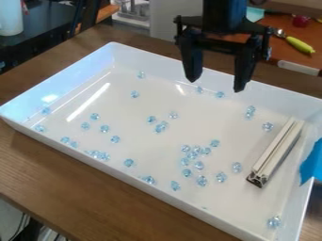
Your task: Sweep into pile
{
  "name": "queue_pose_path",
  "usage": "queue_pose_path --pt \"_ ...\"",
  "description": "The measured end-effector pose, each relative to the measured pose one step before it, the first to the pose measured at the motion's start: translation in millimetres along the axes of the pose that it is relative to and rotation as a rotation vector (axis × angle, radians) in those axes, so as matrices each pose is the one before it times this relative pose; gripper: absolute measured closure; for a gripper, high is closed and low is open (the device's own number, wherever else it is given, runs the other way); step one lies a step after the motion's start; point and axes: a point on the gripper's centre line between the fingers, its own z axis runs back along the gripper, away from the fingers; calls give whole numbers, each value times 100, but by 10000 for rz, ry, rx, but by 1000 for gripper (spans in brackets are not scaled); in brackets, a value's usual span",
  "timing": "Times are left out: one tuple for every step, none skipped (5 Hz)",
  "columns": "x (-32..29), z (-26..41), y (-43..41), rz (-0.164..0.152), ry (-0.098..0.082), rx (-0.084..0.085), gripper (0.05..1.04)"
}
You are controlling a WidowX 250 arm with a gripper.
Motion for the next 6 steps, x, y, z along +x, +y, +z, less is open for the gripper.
queue_pose_path --pt "-542 -1592 145 45 487 65 82" --pt "383 -1510 -678 -49 -340 -511 82" --pt "367 -836 -1008 -194 -504 -400 82" --pt "397 -563 -835 -206 -472 -367 82" --pt "196 -704 -355 31 -17 -237 82" --pt "-710 -1337 -843 -79 391 290 82"
